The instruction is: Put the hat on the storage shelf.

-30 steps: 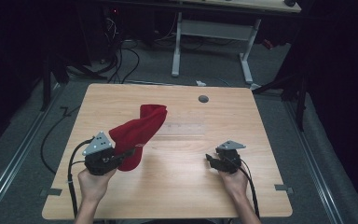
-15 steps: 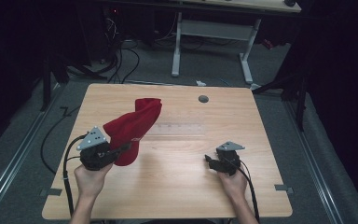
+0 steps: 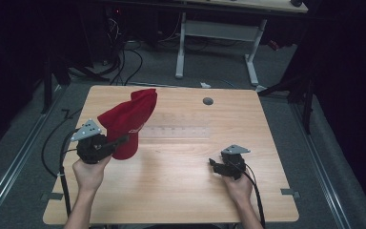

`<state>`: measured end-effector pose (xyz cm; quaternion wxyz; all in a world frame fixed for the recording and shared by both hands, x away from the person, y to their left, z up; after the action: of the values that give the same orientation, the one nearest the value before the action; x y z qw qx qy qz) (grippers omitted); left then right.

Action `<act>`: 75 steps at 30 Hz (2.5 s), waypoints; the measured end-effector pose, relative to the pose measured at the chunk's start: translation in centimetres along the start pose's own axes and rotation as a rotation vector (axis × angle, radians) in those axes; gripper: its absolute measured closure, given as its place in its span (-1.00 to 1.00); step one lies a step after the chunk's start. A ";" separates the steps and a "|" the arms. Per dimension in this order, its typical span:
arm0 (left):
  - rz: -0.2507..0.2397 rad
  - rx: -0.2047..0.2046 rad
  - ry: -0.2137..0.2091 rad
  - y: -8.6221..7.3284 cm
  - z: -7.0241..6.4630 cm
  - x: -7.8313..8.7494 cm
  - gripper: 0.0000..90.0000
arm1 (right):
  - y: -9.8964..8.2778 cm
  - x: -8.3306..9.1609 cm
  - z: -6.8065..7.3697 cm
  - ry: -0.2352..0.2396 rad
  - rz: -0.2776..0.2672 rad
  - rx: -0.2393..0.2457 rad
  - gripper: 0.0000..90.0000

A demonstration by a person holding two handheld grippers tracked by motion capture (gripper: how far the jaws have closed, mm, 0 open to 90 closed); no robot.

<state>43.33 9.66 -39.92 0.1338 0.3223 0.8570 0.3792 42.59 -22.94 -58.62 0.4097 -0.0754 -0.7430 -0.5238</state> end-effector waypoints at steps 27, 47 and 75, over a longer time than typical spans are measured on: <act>-0.070 -0.020 0.007 3.2 0.8 -5.5 0.87 | 0.0 0.0 0.0 0.001 0.001 0.004 -0.18; -0.098 -0.006 0.047 2.8 4.4 -9.7 0.87 | 0.0 0.0 0.1 0.002 0.003 0.004 -0.19; -0.113 -0.036 0.072 0.8 6.2 -10.5 0.86 | 0.0 0.0 0.1 0.000 0.003 0.006 -0.22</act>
<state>54.65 6.71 -43.68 0.1299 0.2572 0.8712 0.3975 42.54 -22.80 -58.66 0.4109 -0.0753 -0.7444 -0.5209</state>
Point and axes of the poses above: each handheld gripper's, and its own axes: x roughly backward along the jaws, y roughly out of its top, z roughly to its left, the point moved 8 cm from there along -x, roughly forward along the jaws, and after that the axes turned 8 degrees about x, right-handed, at the moved point
